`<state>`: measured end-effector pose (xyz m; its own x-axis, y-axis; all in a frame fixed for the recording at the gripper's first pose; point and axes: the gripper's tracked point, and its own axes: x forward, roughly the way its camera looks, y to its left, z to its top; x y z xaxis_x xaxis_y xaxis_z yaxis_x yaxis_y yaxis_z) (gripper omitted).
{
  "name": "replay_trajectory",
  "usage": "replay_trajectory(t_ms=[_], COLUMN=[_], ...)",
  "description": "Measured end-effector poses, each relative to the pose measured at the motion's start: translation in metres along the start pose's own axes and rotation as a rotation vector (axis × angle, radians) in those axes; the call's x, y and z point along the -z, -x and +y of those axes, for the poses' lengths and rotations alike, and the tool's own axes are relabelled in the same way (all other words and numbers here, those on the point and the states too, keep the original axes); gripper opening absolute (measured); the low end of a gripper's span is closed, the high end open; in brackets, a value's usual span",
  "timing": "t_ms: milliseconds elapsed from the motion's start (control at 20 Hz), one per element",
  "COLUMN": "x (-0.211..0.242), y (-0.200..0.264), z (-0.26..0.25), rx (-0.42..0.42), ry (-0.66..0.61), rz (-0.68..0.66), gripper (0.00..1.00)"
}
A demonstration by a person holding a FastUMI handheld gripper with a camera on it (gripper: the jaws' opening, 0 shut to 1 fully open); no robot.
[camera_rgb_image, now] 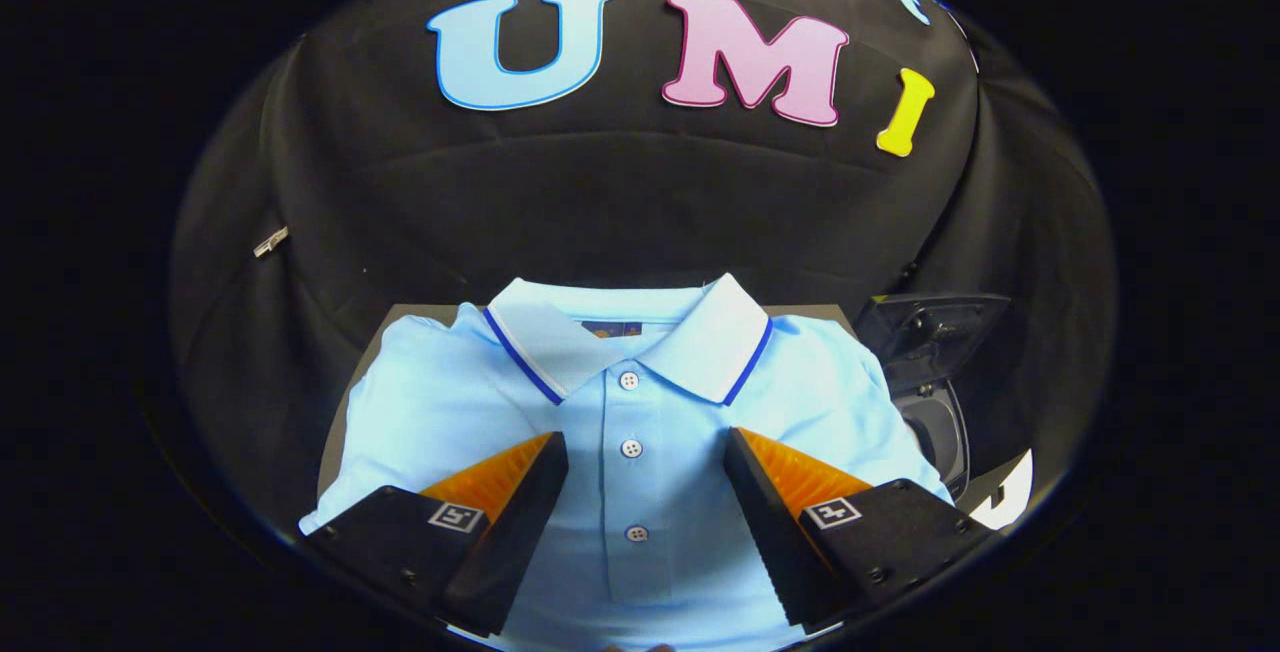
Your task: Put the clothes into the washing machine and then close the washing machine lid.
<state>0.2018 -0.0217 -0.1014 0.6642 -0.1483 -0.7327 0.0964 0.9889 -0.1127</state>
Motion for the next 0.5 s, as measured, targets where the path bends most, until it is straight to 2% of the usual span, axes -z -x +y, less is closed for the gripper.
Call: replay_trajectory(t_ms=[300, 400, 500], x=[-0.0018, -0.0002, 0.0001], y=[-0.0063, -0.0024, -0.0026], z=[-0.0055, -0.0041, -0.0046], rx=[0.048, 0.049, 0.049], ry=[-0.023, -0.023, -0.023], rz=[0.124, 0.128, 0.129], gripper=[0.98, 0.85, 0.85])
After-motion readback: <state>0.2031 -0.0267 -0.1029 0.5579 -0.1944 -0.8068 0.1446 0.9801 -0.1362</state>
